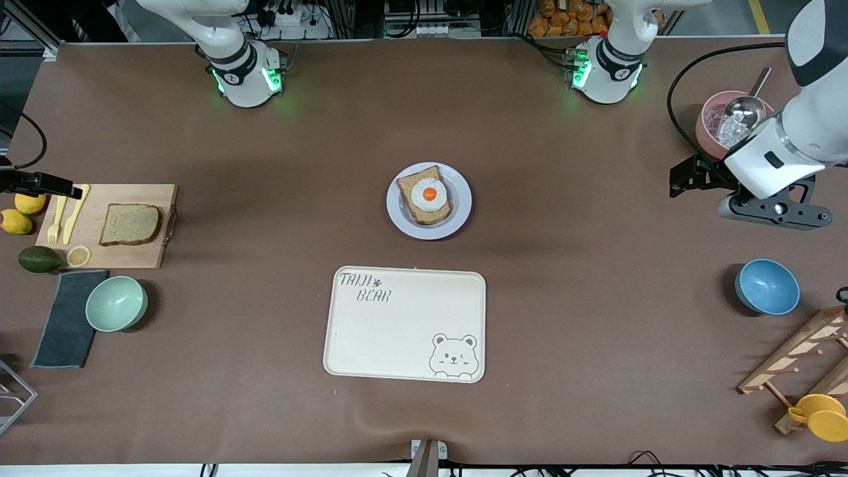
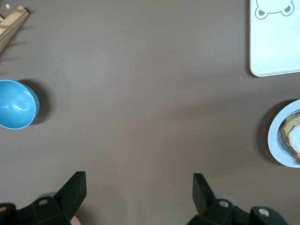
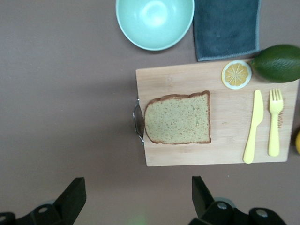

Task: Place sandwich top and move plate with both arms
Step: 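Reach the right gripper to the bread slice on the cutting board and grasp it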

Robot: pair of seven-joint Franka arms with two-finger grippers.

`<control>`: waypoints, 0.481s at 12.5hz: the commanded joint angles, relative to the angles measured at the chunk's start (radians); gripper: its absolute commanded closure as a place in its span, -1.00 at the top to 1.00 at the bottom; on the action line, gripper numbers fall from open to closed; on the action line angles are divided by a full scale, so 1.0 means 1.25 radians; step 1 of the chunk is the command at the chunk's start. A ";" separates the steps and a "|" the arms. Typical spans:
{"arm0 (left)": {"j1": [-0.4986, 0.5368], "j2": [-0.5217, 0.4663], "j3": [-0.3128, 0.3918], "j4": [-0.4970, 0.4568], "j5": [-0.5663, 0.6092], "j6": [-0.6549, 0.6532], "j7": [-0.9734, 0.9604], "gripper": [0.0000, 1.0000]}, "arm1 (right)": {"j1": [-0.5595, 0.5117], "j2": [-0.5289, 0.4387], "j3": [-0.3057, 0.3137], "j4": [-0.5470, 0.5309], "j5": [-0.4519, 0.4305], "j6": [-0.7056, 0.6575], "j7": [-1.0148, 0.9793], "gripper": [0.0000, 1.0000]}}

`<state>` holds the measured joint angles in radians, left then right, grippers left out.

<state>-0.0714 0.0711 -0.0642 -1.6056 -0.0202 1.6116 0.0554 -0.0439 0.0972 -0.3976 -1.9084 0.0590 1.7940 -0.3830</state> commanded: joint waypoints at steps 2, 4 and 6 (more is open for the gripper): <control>0.007 -0.003 -0.004 -0.003 -0.016 0.005 -0.001 1.00 | 0.004 0.041 -0.070 -0.064 0.059 0.114 -0.130 1.00; 0.007 0.001 -0.004 -0.003 -0.015 0.005 -0.001 1.00 | 0.004 0.080 -0.093 -0.071 0.080 0.161 -0.201 1.00; 0.007 0.002 -0.004 -0.003 -0.015 0.005 -0.001 1.00 | -0.009 0.120 -0.105 -0.074 0.130 0.176 -0.268 0.96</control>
<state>-0.0713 0.0750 -0.0641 -1.6061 -0.0202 1.6117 0.0554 -0.0443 0.2090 -0.5161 -2.0015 0.1651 1.9993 -0.6398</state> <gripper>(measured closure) 0.000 0.013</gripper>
